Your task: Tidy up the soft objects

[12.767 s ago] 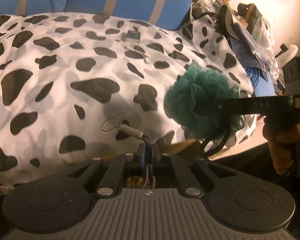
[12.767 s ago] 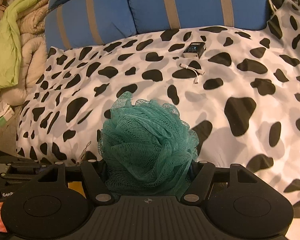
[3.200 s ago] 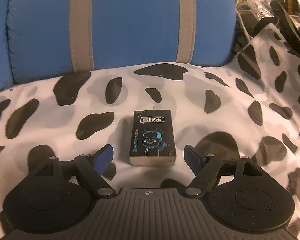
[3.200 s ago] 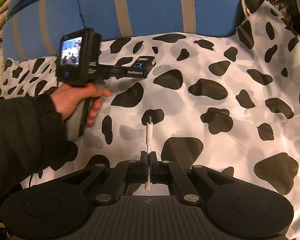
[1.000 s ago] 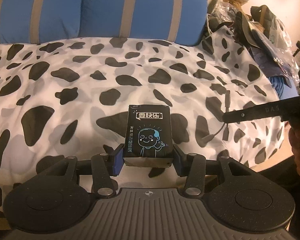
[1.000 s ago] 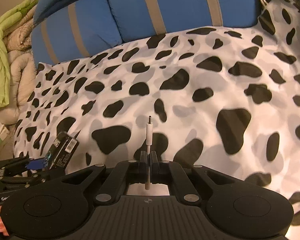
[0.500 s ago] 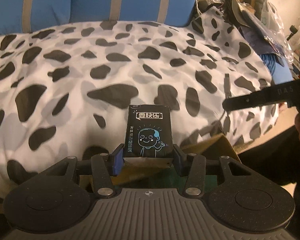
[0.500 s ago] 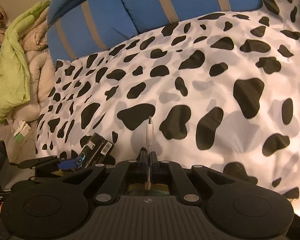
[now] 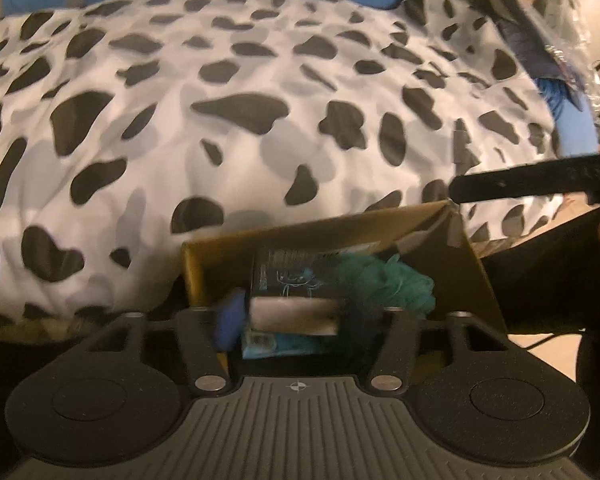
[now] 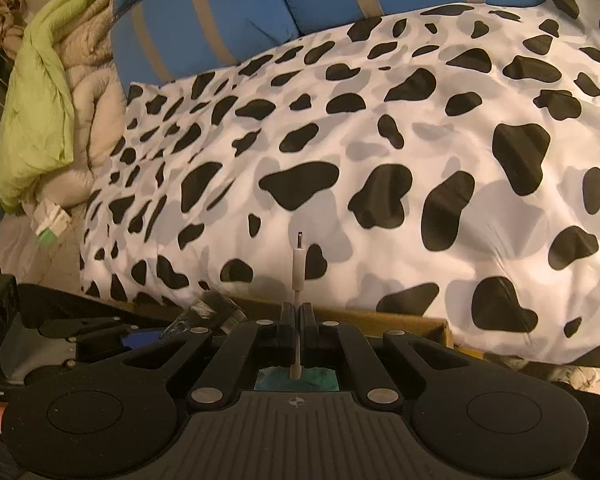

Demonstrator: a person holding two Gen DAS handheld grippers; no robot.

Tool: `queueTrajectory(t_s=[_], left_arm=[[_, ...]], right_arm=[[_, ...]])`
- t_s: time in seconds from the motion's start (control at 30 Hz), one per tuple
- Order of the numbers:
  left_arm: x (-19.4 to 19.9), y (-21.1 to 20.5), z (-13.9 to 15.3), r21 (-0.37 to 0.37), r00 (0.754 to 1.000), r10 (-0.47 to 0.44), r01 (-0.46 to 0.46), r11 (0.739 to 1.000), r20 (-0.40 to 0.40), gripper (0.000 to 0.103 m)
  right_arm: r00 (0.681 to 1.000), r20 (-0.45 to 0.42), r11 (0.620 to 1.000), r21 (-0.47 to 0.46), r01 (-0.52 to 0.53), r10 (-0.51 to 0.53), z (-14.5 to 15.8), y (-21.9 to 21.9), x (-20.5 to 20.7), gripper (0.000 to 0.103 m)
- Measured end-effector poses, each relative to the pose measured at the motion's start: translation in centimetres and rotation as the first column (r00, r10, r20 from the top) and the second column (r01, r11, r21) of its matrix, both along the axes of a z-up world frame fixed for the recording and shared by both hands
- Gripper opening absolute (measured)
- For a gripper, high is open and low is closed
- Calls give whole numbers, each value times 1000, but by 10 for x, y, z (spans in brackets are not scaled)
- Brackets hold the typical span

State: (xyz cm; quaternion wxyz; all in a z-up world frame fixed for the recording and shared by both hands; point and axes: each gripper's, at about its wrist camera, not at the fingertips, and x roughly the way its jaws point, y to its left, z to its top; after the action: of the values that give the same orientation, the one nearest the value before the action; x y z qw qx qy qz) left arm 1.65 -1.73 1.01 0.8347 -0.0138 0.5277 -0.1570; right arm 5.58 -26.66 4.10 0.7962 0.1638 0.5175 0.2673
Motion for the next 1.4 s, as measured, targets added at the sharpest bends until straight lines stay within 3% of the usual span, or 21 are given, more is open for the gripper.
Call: queueTrajectory(t_s=[0.03,0.3,0.5,0.8,0.83,0.87,0.9,0.93,0.97,1.1,1.17,1.23,1.4], left_arm=[[0,2,0,1,1000,8,-8,1000,-1,79],[-6,8,7,-35,998,56,-56,998,8,79],[-7,6,10,-58,998,66,-66,996,5,79],[-4,-1,10,-29,997,73,-73,997,6,79],[-4,-1,9,-26,997,76,-76,997,4,79],[-3,0,8,-26,997,77,-77,997,-1,79],[-3,0,7,-23,997,81,-81,996,-6,79],[-3,1,6,-19,996,85,-85,996,-8,79],[-3,1,6,-13,996,88,-88,996,-12,79],[0,1,1,23,993,109,-108,994,-36,80],[1,2,0,32,992,120,-119,992,-37,85],[3,2,0,42,990,135,-134,990,-30,101],[3,-2,3,86,990,143,-142,986,-14,103]], right_arm=[[1000,-2,1000,-9,-2,2,0,2,-2,4],[1000,6,996,-93,-13,13,0,8,-16,4],[998,23,984,-168,64,-61,5,-11,-25,4],[996,-85,959,-279,-49,26,-14,0,-31,5],[996,-89,958,-281,-52,27,-15,0,-31,10],[995,-95,956,-287,-52,26,-16,1,-30,29],[995,-96,954,-296,-52,25,-17,1,-30,42],[996,-90,951,-304,-50,24,-17,2,-30,65],[997,-79,950,-310,-47,24,-16,2,-30,79],[998,-60,951,-308,-32,14,-13,2,-27,94],[999,-52,946,-324,-26,9,-12,3,-26,98],[999,-50,940,-340,-28,12,-13,5,-26,101],[998,-57,929,-366,-55,37,-15,11,-27,103]])
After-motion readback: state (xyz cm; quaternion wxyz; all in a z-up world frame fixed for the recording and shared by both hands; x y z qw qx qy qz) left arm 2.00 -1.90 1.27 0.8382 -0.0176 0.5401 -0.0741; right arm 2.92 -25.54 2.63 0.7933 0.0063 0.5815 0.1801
